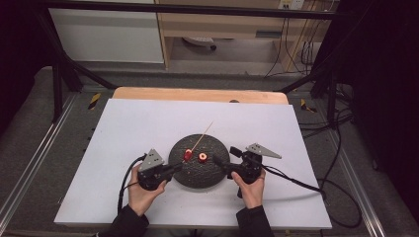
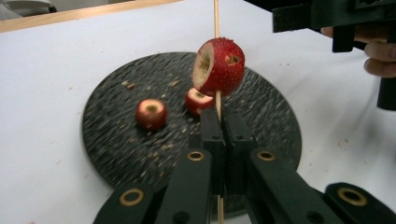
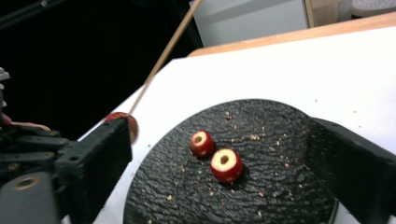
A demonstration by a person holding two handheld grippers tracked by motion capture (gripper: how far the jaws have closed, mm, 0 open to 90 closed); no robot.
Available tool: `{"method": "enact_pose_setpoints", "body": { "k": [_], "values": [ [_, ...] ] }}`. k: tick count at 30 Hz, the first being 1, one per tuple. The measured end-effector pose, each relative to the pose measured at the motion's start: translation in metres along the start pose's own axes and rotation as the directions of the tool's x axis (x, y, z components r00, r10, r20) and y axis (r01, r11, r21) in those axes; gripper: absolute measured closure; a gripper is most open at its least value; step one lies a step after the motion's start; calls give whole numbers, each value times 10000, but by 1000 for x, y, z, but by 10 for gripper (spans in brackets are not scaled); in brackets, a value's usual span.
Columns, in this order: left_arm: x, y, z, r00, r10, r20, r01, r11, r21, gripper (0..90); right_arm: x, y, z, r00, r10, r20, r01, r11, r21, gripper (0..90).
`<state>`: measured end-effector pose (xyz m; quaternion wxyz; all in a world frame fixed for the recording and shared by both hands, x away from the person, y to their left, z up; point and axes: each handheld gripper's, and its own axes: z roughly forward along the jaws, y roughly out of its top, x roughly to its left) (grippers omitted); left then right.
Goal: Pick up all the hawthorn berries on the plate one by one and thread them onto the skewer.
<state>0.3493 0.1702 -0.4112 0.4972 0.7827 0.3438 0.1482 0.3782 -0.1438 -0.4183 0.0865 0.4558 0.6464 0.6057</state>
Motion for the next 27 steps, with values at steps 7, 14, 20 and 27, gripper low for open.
{"method": "enact_pose_setpoints", "body": {
  "k": [7,14,20,27],
  "values": [
    [17,-19,-22,9999,-146,22,145,9992,362,884,-5,3,3,9995,-288,153,272,9947,990,47],
    [29,-38,-36,9996,-273,-28,274,9984,496,884,1,13,16,9907,-1336,265,1238,9646,2326,64],
    [33,-46,-42,9998,-159,83,153,9977,660,884,10,26,35,9733,-2291,137,2081,9063,3679,88],
    [32,-52,-45,9998,21,214,-40,9961,883,884,16,38,58,9521,-3056,-132,2725,8277,4906,116]
  ]
}}
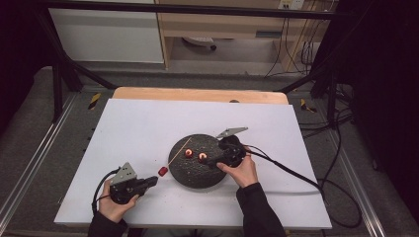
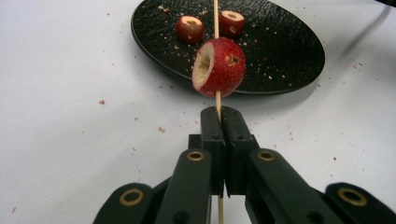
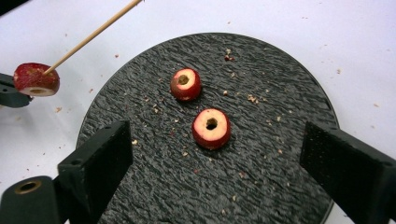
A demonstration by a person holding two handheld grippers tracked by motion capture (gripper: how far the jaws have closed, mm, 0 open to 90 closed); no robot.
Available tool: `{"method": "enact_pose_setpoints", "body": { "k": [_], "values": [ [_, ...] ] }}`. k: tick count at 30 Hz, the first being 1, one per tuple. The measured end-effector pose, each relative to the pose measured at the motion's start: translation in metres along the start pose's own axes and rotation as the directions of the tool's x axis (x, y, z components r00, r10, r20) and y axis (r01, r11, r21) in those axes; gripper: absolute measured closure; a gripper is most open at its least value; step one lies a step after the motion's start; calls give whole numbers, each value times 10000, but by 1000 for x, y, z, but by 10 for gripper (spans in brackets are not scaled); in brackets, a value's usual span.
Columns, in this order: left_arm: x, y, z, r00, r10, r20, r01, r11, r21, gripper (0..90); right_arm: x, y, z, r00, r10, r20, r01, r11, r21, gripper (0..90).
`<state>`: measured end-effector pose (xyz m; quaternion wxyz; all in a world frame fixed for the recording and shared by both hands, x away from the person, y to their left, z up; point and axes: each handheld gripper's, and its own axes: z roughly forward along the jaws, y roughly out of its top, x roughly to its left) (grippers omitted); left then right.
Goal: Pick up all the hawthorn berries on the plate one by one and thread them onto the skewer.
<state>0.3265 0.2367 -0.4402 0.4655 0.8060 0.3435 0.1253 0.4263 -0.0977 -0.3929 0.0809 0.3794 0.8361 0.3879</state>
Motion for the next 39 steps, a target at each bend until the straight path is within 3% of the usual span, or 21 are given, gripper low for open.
{"method": "enact_pose_setpoints", "body": {
  "k": [7,13,15,20,26,39],
  "values": [
    [0,-1,1,10000,31,13,-32,9999,126,884,2,15,14,9984,-560,-67,564,9929,1048,178],
    [0,-1,1,10000,-17,-39,18,9999,130,884,3,23,27,9936,-1116,-172,1128,9753,1899,248],
    [0,-2,1,10000,-15,-44,15,9999,163,884,3,25,33,9909,-1329,-208,1342,9650,2252,284],
    [1,-2,1,10000,-28,-33,28,9998,215,884,-1,27,46,9906,-1322,-361,1370,9480,2872,358],
    [2,-2,3,10000,-64,-30,65,9995,322,884,-5,28,52,9911,-1181,-618,1310,9480,2901,466],
    [3,-2,3,10000,-56,-10,56,9993,380,884,-9,27,60,9893,-1102,-961,1353,9388,3166,603]
  ]
}}
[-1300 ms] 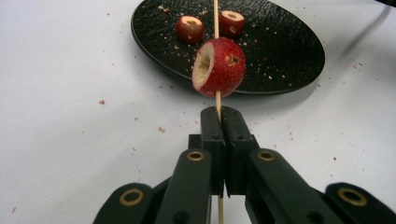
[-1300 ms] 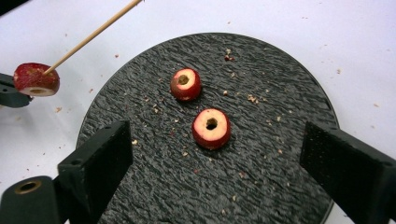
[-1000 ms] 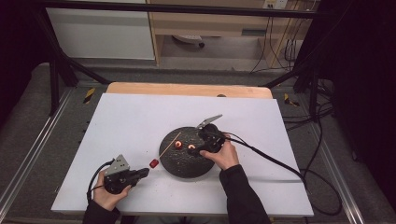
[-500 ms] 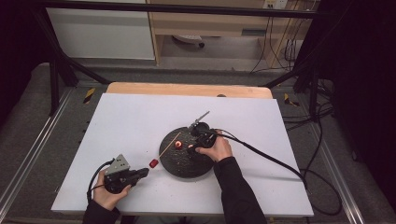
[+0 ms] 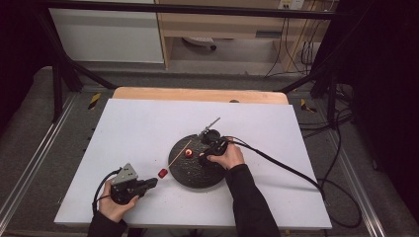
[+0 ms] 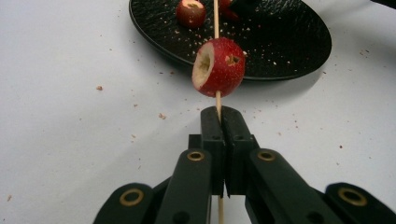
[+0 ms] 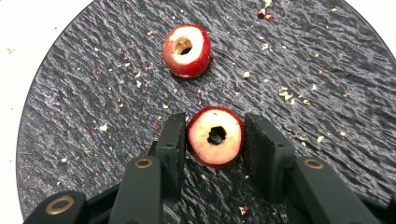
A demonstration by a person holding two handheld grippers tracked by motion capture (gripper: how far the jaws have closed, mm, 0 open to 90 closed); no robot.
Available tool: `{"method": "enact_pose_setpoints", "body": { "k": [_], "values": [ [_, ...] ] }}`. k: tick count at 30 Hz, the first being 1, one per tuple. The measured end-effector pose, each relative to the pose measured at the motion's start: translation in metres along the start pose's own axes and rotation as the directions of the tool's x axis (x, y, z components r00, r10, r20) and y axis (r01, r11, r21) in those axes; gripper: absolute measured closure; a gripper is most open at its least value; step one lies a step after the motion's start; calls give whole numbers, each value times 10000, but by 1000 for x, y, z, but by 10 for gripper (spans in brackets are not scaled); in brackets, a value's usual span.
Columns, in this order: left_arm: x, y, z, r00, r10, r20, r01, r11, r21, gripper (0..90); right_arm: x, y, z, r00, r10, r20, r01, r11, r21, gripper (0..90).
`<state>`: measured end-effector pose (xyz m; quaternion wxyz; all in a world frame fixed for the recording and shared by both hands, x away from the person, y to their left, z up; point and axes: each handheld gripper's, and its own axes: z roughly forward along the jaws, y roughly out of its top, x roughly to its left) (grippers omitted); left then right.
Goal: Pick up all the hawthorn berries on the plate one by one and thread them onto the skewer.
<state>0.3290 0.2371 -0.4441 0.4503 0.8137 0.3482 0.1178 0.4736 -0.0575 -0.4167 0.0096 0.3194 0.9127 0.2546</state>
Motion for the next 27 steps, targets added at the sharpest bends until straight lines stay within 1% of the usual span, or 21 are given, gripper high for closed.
{"method": "enact_pose_setpoints", "body": {
  "k": [6,10,13,20,22,24,25,26,27],
  "values": [
    [0,0,0,10000,-3,14,3,10000,-27,884,1,0,-4,9999,139,-98,-141,9997,-180,607],
    [-1,0,-1,10000,-2,4,2,9999,-151,884,3,0,-11,9994,330,-121,-336,9981,-519,608],
    [-2,1,-2,10000,-7,-10,7,9997,-234,884,4,-1,-18,9985,527,-137,-537,9948,-868,610],
    [-3,1,-3,10000,0,-34,-1,9996,-272,884,8,-4,-28,9948,982,-254,-1009,9831,-1528,611],
    [-3,1,-3,10000,11,-47,-12,9996,-294,884,9,-6,-31,9944,1044,-185,-1060,9810,-1625,611],
    [-3,1,-3,10000,8,-58,-10,9995,-309,884,10,-9,-33,9929,1153,-305,-1190,9746,-1898,611],
    [-4,1,-3,10000,12,-66,-14,9995,-323,884,11,-10,-35,9908,1304,-353,-1349,9701,-2018,611],
    [-4,1,-3,10000,22,-60,-24,9995,-320,884,11,-11,-36,9907,1313,-343,-1356,9685,-2091,611],
    [-4,1,-3,10000,25,-65,-27,9995,-328,884,10,-14,-37,9895,1410,-331,-1448,9632,-2265,612]
  ]
}}
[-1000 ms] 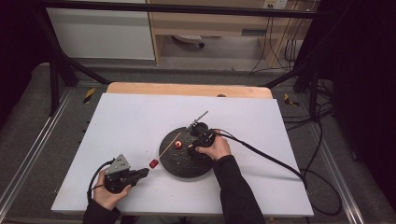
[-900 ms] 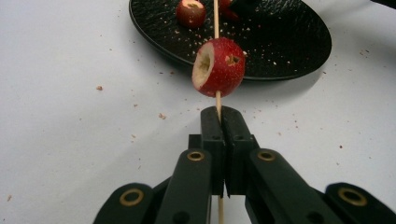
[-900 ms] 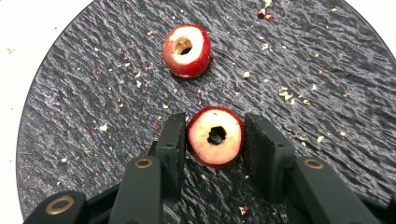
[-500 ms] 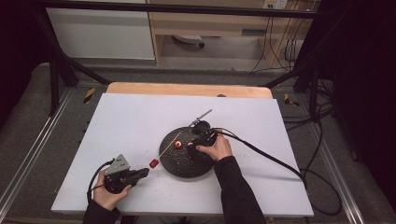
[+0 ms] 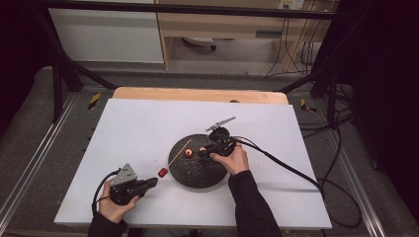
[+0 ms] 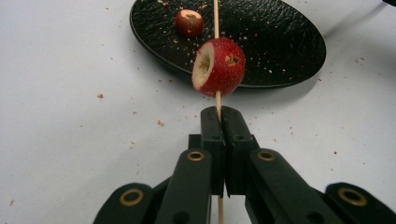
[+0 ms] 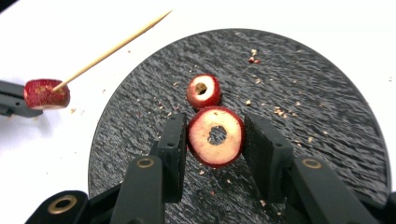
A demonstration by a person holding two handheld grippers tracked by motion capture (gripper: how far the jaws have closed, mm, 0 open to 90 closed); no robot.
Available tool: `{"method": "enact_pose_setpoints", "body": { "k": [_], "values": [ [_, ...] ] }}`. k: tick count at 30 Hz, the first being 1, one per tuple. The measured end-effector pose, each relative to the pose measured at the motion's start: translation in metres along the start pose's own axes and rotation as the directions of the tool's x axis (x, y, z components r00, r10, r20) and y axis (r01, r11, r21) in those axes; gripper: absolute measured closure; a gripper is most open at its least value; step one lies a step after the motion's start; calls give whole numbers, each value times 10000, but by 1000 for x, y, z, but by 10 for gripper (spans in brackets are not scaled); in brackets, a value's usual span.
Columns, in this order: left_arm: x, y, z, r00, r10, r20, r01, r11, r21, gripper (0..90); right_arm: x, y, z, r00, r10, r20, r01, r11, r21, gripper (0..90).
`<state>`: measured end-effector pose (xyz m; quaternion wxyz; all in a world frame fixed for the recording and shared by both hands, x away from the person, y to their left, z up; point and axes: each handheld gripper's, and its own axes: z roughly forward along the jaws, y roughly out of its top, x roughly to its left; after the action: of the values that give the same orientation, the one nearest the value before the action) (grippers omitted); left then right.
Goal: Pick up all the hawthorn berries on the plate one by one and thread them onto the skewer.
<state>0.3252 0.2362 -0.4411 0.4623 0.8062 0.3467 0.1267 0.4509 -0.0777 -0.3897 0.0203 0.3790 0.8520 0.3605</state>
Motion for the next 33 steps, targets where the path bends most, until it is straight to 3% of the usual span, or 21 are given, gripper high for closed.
{"method": "enact_pose_setpoints", "body": {
  "k": [8,15,20,26,32,33],
  "values": [
    [-2,0,0,10000,12,16,-12,10000,-49,884,-3,-18,-10,9978,652,-78,-656,9921,-1070,612],
    [-3,0,1,10000,39,44,-39,10000,-72,884,-3,-38,-10,9909,1311,-317,-1349,9643,-2280,612],
    [-5,1,1,10000,69,58,-69,9999,-102,884,-1,-50,-8,9813,1823,-622,-1926,9269,-3221,612],
    [-5,1,0,9999,75,69,-74,9998,-173,884,3,-61,-6,9667,2350,-1014,-2558,8716,-4182,613],
    [-8,1,1,9999,123,121,-120,9996,-255,884,7,-68,-4,9586,2567,-1233,-2836,8221,-4937,613],
    [-8,1,1,9999,128,115,-125,9995,-273,884,7,-69,-4,9579,2577,-1266,-2856,8102,-5119,613]
  ]
}}
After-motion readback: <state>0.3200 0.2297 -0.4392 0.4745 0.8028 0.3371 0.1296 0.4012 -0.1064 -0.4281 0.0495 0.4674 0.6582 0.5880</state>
